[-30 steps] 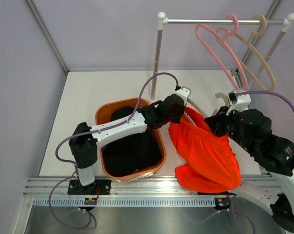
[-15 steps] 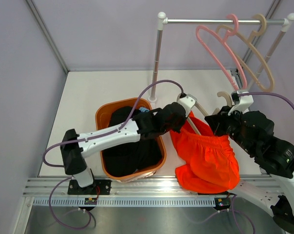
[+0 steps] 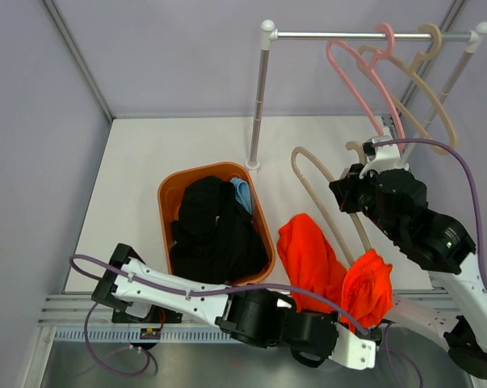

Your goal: Remove the shorts from the hanger

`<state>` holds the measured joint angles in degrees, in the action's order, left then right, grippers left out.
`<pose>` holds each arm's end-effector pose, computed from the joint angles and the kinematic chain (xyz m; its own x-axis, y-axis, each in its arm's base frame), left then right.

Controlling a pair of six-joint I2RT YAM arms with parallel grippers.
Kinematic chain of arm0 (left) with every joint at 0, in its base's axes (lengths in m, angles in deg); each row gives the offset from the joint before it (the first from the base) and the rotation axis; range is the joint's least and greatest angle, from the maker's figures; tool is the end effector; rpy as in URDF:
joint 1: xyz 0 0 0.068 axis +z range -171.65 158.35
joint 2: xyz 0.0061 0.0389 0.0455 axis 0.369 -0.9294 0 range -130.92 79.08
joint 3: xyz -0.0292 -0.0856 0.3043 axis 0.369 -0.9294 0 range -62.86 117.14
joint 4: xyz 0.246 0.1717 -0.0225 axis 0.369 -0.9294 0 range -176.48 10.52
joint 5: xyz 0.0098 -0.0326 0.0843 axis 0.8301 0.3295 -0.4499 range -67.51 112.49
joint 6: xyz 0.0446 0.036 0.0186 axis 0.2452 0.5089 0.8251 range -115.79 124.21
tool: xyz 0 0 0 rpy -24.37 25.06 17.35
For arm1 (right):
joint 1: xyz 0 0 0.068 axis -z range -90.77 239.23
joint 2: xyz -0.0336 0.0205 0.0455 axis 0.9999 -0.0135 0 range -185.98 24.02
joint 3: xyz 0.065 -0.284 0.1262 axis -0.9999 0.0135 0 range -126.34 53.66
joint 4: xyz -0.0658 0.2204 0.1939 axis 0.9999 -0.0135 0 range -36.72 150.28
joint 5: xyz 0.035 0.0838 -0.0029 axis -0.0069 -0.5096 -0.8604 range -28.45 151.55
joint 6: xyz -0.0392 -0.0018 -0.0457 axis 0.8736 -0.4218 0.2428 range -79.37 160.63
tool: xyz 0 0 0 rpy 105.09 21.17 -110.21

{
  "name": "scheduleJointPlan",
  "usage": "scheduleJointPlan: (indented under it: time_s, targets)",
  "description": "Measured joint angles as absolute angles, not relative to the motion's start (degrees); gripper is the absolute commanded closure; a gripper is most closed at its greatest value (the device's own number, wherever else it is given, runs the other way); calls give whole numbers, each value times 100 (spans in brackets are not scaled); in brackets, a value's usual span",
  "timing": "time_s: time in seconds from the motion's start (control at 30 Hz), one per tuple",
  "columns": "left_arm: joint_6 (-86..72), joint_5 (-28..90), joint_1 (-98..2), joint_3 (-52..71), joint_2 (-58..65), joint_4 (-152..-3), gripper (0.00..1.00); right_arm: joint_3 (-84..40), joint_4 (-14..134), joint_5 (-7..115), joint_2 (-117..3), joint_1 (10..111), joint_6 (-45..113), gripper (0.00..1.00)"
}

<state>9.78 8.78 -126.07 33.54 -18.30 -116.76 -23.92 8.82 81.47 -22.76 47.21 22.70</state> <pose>-0.0993 -0.4284 0.4033 0.2491 0.5909 -0.7673 0.9677 -0.1194 0.2221 0.1081 0.0768 0.4968 -0.3702 0.0561 -0.9272 -0.2926 0.9403 0.1738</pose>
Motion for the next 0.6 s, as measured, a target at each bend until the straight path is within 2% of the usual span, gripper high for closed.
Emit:
scheduleJointPlan:
  time_s: [0.2,0.43,0.6]
  targets:
    - [1096,1383,-12688,3570,-1773,-12074,100,-2453,1100,8372,-2801,4721,2458,100]
    - [1137,1221,-12778,3810,-1583,-12553,100,-2663,1203,8676,-2893,4721,2609,100]
    - [1260,1831,-12791,4278,-1262,-12874,100,-2934,1303,9119,-3081,4721,2801,100]
